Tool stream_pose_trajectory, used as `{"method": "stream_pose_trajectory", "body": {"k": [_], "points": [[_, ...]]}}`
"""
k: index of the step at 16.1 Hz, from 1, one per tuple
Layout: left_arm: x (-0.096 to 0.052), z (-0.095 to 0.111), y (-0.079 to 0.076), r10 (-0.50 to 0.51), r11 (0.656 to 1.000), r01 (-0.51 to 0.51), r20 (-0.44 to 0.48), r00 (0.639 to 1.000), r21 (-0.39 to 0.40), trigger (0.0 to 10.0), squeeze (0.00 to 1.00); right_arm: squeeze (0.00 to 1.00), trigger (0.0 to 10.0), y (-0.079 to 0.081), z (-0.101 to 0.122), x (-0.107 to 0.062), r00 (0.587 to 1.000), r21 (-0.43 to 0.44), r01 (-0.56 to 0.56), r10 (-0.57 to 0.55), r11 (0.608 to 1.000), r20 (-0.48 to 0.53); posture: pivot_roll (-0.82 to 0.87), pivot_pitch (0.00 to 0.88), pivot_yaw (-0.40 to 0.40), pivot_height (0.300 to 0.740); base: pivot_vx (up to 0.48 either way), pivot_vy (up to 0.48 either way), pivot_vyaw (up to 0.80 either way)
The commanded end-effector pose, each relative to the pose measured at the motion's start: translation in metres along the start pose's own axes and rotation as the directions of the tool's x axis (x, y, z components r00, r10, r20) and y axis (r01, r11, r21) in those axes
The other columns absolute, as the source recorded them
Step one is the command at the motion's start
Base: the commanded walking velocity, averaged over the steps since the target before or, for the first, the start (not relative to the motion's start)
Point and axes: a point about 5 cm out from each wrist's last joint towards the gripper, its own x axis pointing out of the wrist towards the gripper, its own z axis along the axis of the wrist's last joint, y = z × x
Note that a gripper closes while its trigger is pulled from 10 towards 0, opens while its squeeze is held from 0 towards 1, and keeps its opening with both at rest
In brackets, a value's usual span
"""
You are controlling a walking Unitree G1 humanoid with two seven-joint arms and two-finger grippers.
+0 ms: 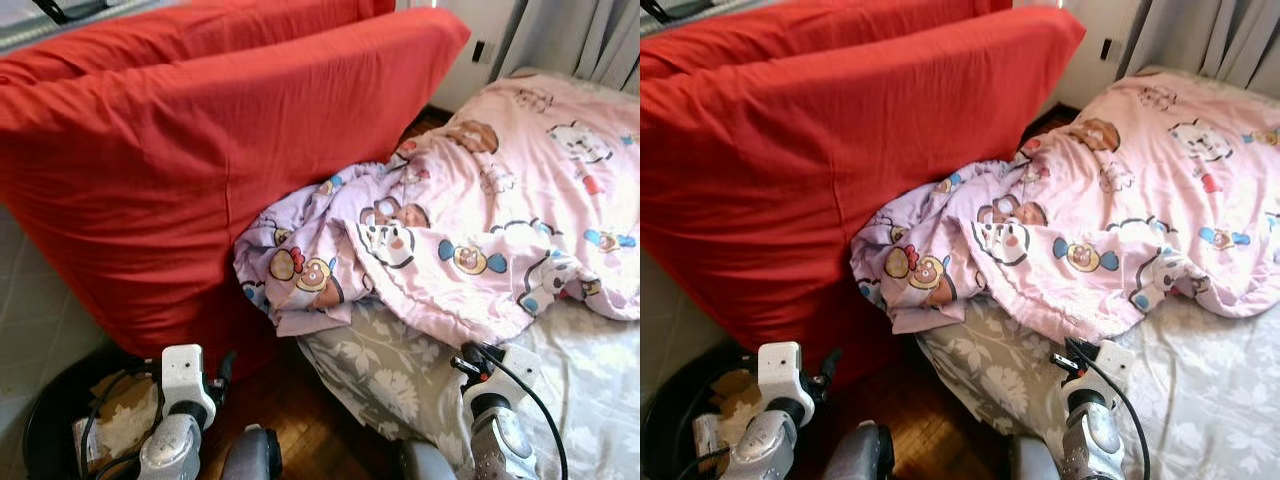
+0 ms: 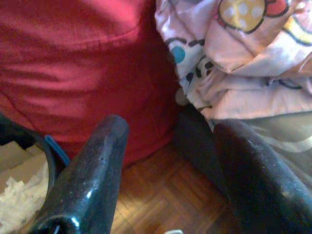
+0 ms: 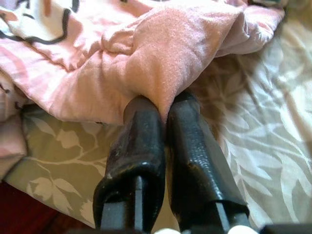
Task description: Clean up the room
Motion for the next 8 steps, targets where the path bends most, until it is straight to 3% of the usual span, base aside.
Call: {"method": "stream_pose_trajectory", "body": {"k": [1, 3, 8], "points": [[-0.002, -0.008, 0.005, 0.031, 0.999, -0.032, -0.025, 0.999, -0.025, 10.0, 0.0, 0.0, 10.0, 0.002, 0.004, 0.001, 1.0, -0.018, -0.011, 0.011, 1.0, 0.018, -0.01, 0.06, 0.012, 0.649, 0.0, 0.0, 0.0], [0.001, -0.009, 0.005, 0.056, 0.996, -0.057, -0.024, 0.998, -0.074, 10.0, 0.0, 0.0, 10.0, 0.0, 0.002, 0.002, 1.0, -0.054, -0.009, 0.009, 0.998, -0.01, 0.0, 0.053, 0.008, 0.674, 0.0, 0.0, 0.0], [-0.002, -0.023, 0.009, 0.07, 0.996, -0.074, -0.076, 0.995, -0.057, 10.0, 0.0, 0.0, 10.0, 0.0, 0.0, 0.0, 1.0, -0.051, -0.004, 0.003, 0.999, -0.016, -0.01, 0.044, 0.01, 0.734, 0.0, 0.0, 0.0]]}}
